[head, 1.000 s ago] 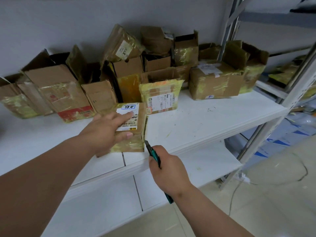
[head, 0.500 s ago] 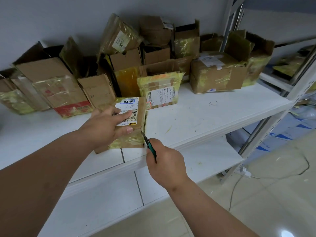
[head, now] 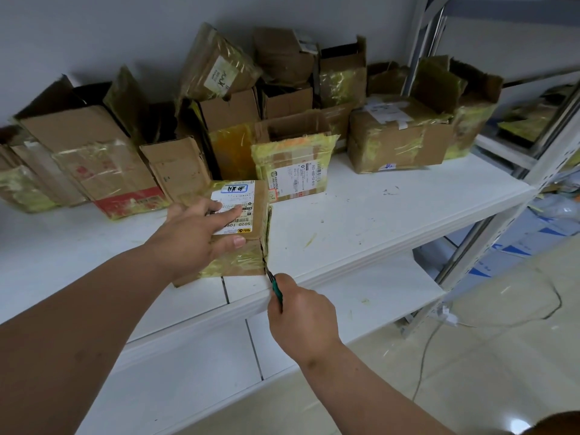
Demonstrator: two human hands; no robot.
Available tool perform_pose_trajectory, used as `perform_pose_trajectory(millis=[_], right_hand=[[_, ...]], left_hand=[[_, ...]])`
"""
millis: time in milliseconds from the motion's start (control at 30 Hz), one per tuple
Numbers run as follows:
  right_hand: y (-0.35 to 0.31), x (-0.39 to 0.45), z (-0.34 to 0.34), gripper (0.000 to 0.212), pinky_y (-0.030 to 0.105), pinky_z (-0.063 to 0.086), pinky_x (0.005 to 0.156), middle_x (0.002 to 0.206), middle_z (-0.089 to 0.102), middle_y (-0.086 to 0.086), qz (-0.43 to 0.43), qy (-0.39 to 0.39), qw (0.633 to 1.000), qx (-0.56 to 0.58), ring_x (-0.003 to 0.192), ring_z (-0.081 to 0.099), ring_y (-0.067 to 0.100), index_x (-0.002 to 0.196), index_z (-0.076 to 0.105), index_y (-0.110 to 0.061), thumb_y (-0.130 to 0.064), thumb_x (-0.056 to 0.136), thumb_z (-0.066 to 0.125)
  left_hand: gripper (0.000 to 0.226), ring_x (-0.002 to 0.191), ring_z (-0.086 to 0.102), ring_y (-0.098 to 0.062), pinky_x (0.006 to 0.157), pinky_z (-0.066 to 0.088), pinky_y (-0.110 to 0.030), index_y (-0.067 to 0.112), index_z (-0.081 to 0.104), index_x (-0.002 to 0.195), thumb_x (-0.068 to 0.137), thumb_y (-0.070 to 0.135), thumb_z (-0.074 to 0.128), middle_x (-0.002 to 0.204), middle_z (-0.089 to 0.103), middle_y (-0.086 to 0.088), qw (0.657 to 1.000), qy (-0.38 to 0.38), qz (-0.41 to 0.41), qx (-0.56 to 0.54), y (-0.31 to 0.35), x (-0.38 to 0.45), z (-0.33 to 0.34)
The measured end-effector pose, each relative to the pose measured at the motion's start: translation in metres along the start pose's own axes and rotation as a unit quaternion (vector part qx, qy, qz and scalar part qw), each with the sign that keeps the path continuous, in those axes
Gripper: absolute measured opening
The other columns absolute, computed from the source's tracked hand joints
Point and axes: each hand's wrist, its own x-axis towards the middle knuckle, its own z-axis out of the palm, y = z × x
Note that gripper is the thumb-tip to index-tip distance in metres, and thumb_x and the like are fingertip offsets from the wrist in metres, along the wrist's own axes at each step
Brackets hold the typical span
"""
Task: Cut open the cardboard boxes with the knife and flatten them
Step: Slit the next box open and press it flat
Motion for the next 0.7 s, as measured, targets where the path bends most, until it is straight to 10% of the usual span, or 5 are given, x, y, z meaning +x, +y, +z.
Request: perform_pose_trajectory(millis=[333,700], right_hand=[[0.001,0.009,-0.029,0.005,0.028,0.029,0.052,0.078,0.050,-0.001,0.012,-0.134,0.991,-0.020,0.073,0.048,0.027,0.094,0.046,-0.021,-0.021,0.093,0.040],[0.036,0.043,-0.052,0.041,0.034,0.038,0.076,0.094,0.056,-0.004,0.011,-0.036,0.997,-0.062,0.090,0.060,0.025,0.133,0.052,-0.033,-0.040,0.095,0.035]], left_hand=[[0.081,0.134,0.024,-0.023,0.106,0.033,-0.038,0.048,0.034,0.146,0.074,0.085,0.042,0.146,0.030,0.014,0.999,0.004,-0.045,-0.020,0.012,0.001,-0.005],[0.088,0.117,0.046,-0.017,0.098,0.044,-0.035,0.038,0.043,0.134,0.052,0.067,0.052,0.135,0.047,0.008,0.999,-0.022,-0.028,-0.002,-0.010,-0.010,-0.026]])
